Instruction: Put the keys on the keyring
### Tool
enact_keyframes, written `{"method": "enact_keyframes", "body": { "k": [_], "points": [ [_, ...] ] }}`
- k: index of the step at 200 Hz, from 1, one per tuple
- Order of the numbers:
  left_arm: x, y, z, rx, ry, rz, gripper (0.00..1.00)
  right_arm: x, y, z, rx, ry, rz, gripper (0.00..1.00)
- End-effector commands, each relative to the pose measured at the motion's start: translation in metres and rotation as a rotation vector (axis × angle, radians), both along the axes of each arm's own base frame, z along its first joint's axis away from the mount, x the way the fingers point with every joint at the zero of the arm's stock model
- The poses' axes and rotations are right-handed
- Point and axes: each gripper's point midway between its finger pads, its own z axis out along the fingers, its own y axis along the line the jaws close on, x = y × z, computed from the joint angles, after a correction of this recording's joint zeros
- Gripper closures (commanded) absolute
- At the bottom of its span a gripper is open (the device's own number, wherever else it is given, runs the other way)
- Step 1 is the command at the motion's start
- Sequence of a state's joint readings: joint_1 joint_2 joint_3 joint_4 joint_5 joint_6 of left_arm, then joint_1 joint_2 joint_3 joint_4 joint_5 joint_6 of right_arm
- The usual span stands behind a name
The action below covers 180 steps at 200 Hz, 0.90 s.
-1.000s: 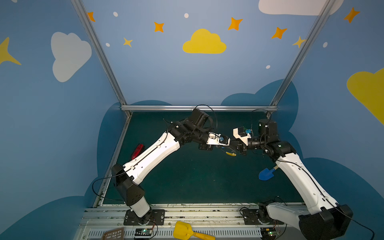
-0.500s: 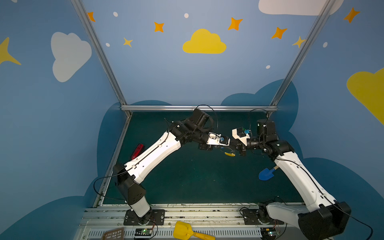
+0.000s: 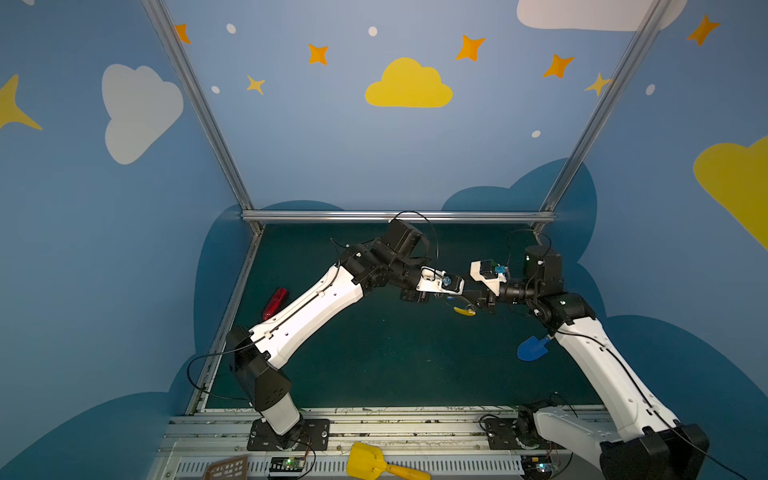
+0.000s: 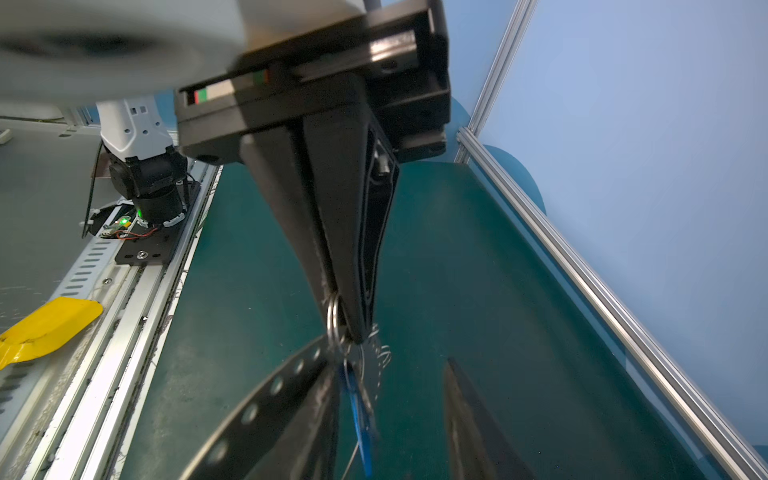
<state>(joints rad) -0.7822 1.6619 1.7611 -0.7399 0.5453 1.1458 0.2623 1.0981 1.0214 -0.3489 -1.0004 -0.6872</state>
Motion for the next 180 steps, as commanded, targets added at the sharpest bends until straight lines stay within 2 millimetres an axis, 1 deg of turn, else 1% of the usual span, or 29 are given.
{"method": "enact_keyframes", "body": {
  "k": [1, 16, 40, 78, 111, 122, 127, 139, 167, 180],
  "points": [
    [-0.001, -0.002, 0.024, -0.072, -0.07, -0.008, 0.97, -0.015, 0.003, -0.005, 0.033, 0.087, 0.071, 0.58],
    [0.0, -0.001, 0.025, -0.074, -0.087, -0.003, 0.97, -0.016, 0.005, -0.005, 0.047, 0.106, 0.094, 0.58],
    [0.001, -0.001, 0.027, -0.091, -0.116, 0.002, 0.97, -0.015, 0.006, -0.011, 0.043, 0.15, 0.11, 0.58],
    [-0.001, 0.001, 0.027, -0.091, -0.138, -0.006, 0.97, -0.011, 0.009, -0.018, 0.037, 0.213, 0.136, 0.62],
    [-0.001, 0.001, 0.023, -0.076, -0.153, -0.008, 0.97, -0.012, 0.011, -0.018, 0.036, 0.231, 0.159, 0.76],
    [0.0, 0.002, 0.022, -0.072, -0.157, -0.005, 0.96, -0.012, 0.01, -0.017, 0.039, 0.227, 0.166, 0.87],
    [0.0, 0.003, 0.022, -0.07, -0.159, -0.004, 0.97, -0.012, 0.01, -0.017, 0.037, 0.225, 0.165, 0.9],
    [0.0, 0.003, 0.021, -0.063, -0.161, -0.003, 0.96, -0.012, 0.01, -0.018, 0.03, 0.219, 0.157, 0.91],
    [0.002, 0.005, 0.017, -0.049, -0.165, 0.003, 0.97, -0.008, 0.006, -0.02, -0.007, 0.18, 0.117, 1.0],
    [0.002, 0.005, 0.016, -0.047, -0.165, 0.007, 0.96, -0.004, 0.004, -0.021, -0.032, 0.151, 0.089, 1.0]
  ]
}}
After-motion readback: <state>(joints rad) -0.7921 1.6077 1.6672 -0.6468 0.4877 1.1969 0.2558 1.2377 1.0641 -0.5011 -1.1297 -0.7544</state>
